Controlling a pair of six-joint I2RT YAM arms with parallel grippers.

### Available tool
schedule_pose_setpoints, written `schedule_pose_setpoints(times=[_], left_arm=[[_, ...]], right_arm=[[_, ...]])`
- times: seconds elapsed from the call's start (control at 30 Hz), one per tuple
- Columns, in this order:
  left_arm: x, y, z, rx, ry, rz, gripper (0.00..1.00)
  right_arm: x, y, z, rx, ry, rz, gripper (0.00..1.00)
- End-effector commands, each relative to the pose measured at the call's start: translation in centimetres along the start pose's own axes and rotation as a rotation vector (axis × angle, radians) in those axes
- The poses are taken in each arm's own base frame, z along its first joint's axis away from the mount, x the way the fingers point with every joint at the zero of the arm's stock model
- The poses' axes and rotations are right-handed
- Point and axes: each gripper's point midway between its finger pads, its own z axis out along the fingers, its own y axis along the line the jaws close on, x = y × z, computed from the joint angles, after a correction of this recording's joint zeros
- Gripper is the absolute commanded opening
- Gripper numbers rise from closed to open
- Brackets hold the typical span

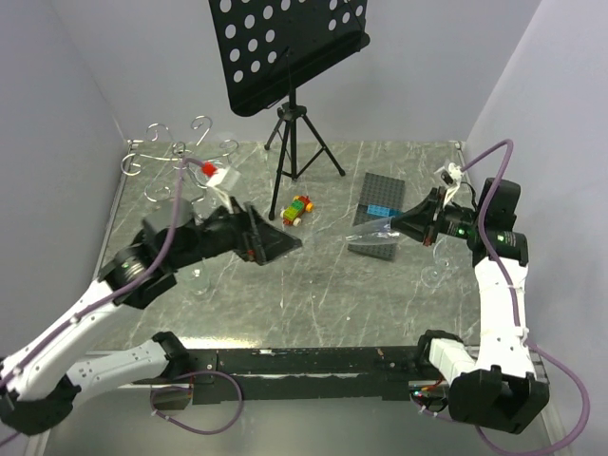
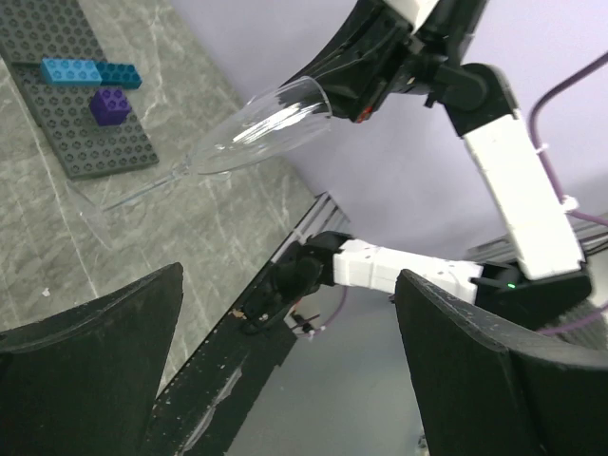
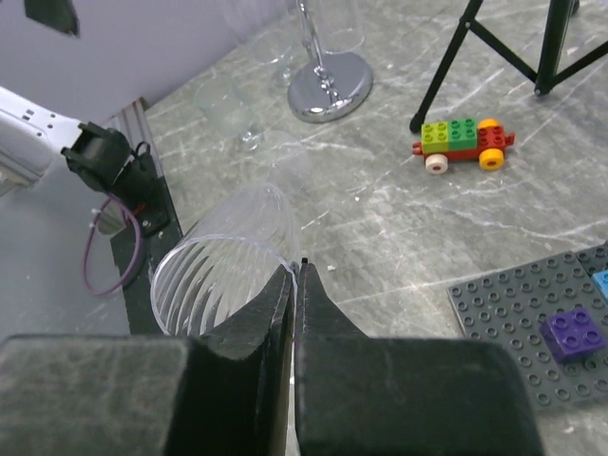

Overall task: Place the wine glass upside down on the wine glass rack
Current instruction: Turn the wine glass upside down at the wine rack.

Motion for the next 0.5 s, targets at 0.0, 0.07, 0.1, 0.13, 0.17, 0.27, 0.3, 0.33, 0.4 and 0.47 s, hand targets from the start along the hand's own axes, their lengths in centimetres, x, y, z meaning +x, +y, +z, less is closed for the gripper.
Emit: schedule_pose_setpoints(times=[0.0,0.07,0.1,0.13,0.17,0.27,0.3,0.33,0.4,0.47], left_arm=[[-0.2,0.2,2.3,-0.065,-0.02,0.067,0.97],[-0.4,0.2,3.2,-0.07,-0.022,0.079,0.97],[-0.5,0.4,3.6,-0.077,-0.026,0.082,0.97],[-0.7,0.5,3.9,-0.081,-0.033,0.084,0.97],[-0.7,0.5,4.1,-0.08,-0.037,0.086,0.97],[-0.7,0.5,4.8,-0.059,-0.042,0.087,0.97],[-0.5,0.6,5.0,-0.054,-0.044,0.091,0.96],[-0.4,0.7,5.0,-0.051,-0.049,0.089,0.97],[-0.2,0.9,5.2,-0.044,-0.052,0.088,0.97],[-0.3,1.0,5.3,-0.051,-0.056,0.093,0.96]], right_arm=[[-0.7,1.4,-0.4,-0.058,-0.064,-0.1,0.0],[-0.6,1.4,-0.4,-0.048,-0.069,-0.106,0.0],[-0.6,1.6,-0.5,-0.051,-0.07,-0.108,0.0],[-0.6,1.6,-0.5,-0.049,-0.072,-0.112,0.0],[-0.6,1.7,-0.5,-0.047,-0.073,-0.115,0.0],[-0.5,1.5,-0.5,-0.035,-0.074,-0.117,0.0],[-0.5,1.5,-0.5,-0.035,-0.074,-0.116,0.0],[-0.5,1.5,-0.5,-0.035,-0.074,-0.116,0.0],[-0.5,1.6,-0.5,-0.036,-0.073,-0.114,0.0],[-0.5,1.7,-0.5,-0.036,-0.074,-0.119,0.0]])
